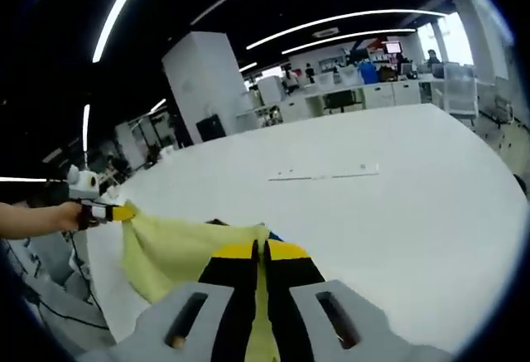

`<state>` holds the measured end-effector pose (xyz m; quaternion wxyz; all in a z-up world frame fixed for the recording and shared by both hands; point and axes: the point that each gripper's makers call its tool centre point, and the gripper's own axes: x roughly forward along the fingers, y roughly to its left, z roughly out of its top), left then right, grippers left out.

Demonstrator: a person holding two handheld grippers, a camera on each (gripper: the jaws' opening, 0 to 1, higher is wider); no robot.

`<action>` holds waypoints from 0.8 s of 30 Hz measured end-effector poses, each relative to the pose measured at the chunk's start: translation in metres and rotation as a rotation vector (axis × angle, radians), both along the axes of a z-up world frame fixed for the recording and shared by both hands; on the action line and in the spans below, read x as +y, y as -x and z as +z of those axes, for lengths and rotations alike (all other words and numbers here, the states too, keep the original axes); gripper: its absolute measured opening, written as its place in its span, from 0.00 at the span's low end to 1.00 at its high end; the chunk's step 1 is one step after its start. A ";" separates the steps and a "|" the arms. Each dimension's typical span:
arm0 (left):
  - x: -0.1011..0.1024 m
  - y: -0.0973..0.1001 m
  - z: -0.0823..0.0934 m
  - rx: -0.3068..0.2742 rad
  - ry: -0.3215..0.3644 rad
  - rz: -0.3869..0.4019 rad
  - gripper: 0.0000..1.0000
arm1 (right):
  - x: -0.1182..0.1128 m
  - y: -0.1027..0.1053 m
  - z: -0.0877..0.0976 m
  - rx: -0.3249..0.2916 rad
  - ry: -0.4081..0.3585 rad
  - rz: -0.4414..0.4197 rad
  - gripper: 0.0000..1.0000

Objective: Fold the garment on the visible template until the final outline fits inside the template.

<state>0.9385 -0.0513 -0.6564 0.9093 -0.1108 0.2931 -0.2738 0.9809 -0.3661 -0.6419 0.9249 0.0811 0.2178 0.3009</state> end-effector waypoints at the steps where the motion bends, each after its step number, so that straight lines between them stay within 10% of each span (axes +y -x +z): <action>1: 0.000 -0.003 0.001 -0.005 -0.002 -0.003 0.00 | 0.000 -0.002 0.001 -0.002 0.000 -0.002 0.03; 24: 0.004 -0.047 -0.001 -0.023 -0.065 -0.062 0.00 | 0.006 -0.038 0.001 -0.007 0.021 -0.011 0.03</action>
